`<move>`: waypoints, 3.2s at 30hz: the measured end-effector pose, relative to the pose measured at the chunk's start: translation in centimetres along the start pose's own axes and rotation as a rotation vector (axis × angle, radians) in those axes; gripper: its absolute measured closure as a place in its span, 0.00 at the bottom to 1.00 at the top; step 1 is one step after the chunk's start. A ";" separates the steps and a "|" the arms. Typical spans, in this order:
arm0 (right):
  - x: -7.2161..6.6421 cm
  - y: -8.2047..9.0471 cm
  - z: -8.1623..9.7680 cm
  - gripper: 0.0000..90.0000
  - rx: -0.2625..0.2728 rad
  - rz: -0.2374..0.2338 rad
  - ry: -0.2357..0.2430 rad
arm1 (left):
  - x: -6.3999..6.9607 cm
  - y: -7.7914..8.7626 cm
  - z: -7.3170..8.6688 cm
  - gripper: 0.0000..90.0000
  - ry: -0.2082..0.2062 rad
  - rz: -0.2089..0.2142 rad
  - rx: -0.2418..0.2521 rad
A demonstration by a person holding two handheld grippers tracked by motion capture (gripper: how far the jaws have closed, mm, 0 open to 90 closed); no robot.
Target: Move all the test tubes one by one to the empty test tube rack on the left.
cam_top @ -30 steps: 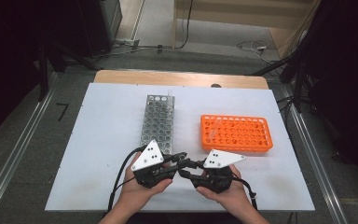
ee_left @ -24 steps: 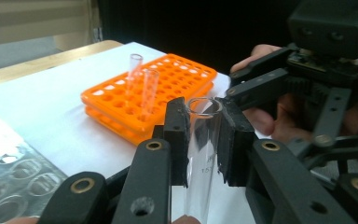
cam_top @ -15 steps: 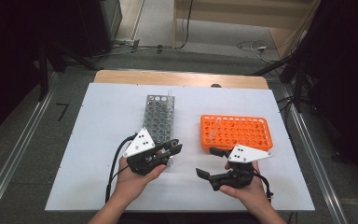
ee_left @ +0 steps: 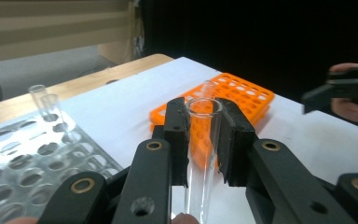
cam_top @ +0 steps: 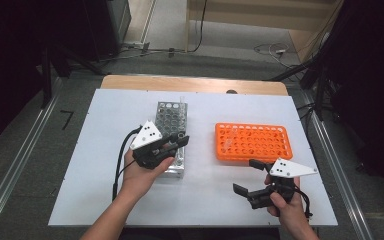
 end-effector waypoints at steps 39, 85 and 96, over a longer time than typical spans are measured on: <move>3.6 3.5 4.0 0.00 -0.029 0.079 -0.045 | -8.3 -7.1 -4.5 0.85 0.026 -0.177 0.082; 3.4 3.6 4.2 0.00 -0.025 0.063 -0.044 | -10.8 -9.2 -0.8 0.84 0.030 -0.289 -0.105; 3.4 3.6 4.2 0.00 -0.026 0.060 -0.044 | -10.9 -9.1 -0.5 0.76 0.046 -0.281 -0.138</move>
Point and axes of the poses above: each handheld gripper's, and its own axes: y roughly backward along the jaws, z roughly out of its underside, x roughly to its right, the point moved 10 cm from there along -y, roughly forward along the jaws, and after that the axes turned 9 degrees about y, right-handed, at the moved point
